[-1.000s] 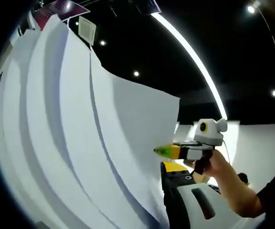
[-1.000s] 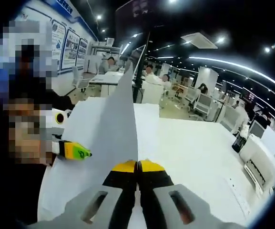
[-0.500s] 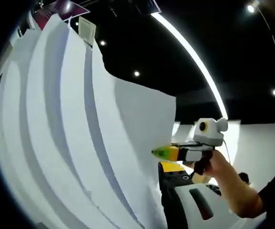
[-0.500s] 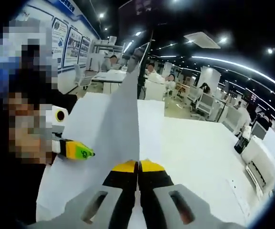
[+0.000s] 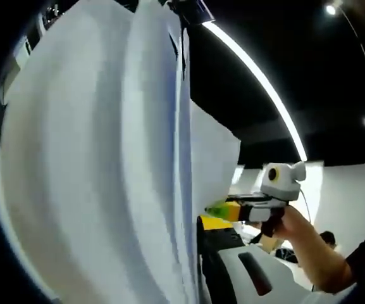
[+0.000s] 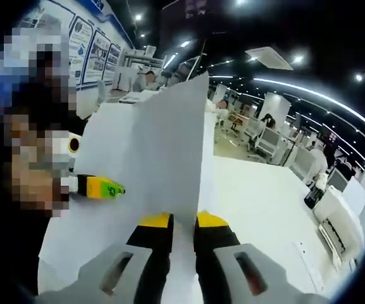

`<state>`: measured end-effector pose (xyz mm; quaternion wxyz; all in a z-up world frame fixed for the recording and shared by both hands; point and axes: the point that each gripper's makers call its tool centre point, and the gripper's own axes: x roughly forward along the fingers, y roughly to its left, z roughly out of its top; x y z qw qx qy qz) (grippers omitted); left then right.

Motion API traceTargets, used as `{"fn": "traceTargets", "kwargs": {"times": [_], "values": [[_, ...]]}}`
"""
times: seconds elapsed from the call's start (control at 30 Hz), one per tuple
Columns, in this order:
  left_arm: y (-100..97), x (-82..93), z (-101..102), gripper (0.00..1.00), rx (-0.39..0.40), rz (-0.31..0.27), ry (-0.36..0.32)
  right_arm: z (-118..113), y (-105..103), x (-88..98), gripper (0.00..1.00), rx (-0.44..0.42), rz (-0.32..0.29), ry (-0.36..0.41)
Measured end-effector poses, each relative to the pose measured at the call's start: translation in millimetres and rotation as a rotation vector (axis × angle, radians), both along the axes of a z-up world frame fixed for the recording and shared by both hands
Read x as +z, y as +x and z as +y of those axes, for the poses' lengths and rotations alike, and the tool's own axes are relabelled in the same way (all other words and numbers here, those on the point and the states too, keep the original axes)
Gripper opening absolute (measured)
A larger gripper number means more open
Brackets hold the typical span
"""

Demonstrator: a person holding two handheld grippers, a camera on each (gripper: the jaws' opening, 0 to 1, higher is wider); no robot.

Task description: Organize the stack of printing papers by aligning and flattening the scattered papers on the table

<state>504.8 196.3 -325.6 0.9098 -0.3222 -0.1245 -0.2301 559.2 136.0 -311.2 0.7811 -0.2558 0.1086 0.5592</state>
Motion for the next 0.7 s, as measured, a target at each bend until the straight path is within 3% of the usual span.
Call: {"fn": "traceTargets", "kwargs": {"times": [0.17,0.33,0.7], "values": [[-0.6,0.9,-1.2,0.06,-0.011,-0.004,-0.006,-6.5,4.1,-1.0,0.16,-0.01,-0.015,-0.004],[-1.6,0.9,-2.9,0.06,0.014,-0.008,0.034,-14.5,8.4,-0.7,0.2,-0.027,-0.04,-0.01],[-5.4,4.1,-9.1,0.06,0.008,-0.03,0.083,-43.3,14.6,-0.6,0.27,-0.088,0.003,0.074]]}}
